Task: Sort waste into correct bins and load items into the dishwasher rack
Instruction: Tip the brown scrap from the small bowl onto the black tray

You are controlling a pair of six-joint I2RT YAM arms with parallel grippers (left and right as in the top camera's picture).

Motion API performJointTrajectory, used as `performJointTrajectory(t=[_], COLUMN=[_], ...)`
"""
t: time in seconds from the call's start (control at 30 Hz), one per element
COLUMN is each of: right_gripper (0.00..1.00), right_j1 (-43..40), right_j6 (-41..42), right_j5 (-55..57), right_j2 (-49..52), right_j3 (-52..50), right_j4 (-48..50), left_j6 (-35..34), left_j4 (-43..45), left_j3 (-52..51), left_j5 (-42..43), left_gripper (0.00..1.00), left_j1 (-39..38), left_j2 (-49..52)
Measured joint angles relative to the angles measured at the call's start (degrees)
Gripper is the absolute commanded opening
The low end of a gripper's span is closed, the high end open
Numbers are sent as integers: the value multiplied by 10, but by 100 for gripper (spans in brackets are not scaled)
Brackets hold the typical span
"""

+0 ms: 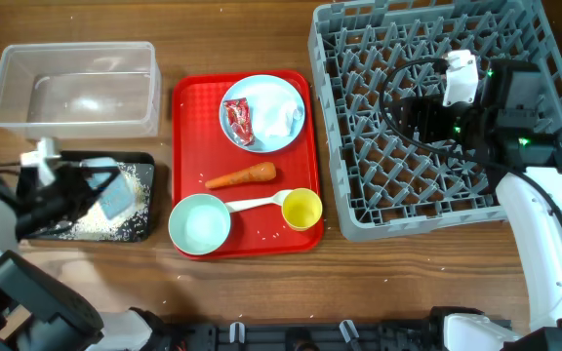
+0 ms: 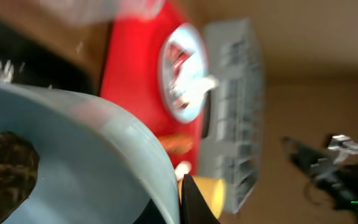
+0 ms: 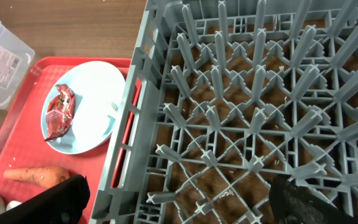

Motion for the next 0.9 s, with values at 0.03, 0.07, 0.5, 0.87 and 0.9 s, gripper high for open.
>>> performJointTrajectory(t=[0.03, 0.07, 0.5, 0.87, 0.9], right_gripper=[95, 95, 95, 96, 96], right_j1=[0, 0, 0, 0, 0], right_j6=[0, 0, -2, -2, -2], right_j5=[1, 1, 5, 10, 10], right_j2=[0, 0, 1, 1, 1], right_j3=[0, 0, 0, 0, 0], right_j4=[0, 0, 1, 2, 2], left_j6=[14, 29, 66, 24, -8], left_j4=[1, 1, 145, 120, 119], left_j3=[0, 0, -10, -20, -20], left_j5=[30, 64, 220, 233, 235], left_gripper=[4, 4, 4, 4, 4], left_j1=[19, 36, 66, 68, 68], left_j2=[0, 0, 90, 130, 130])
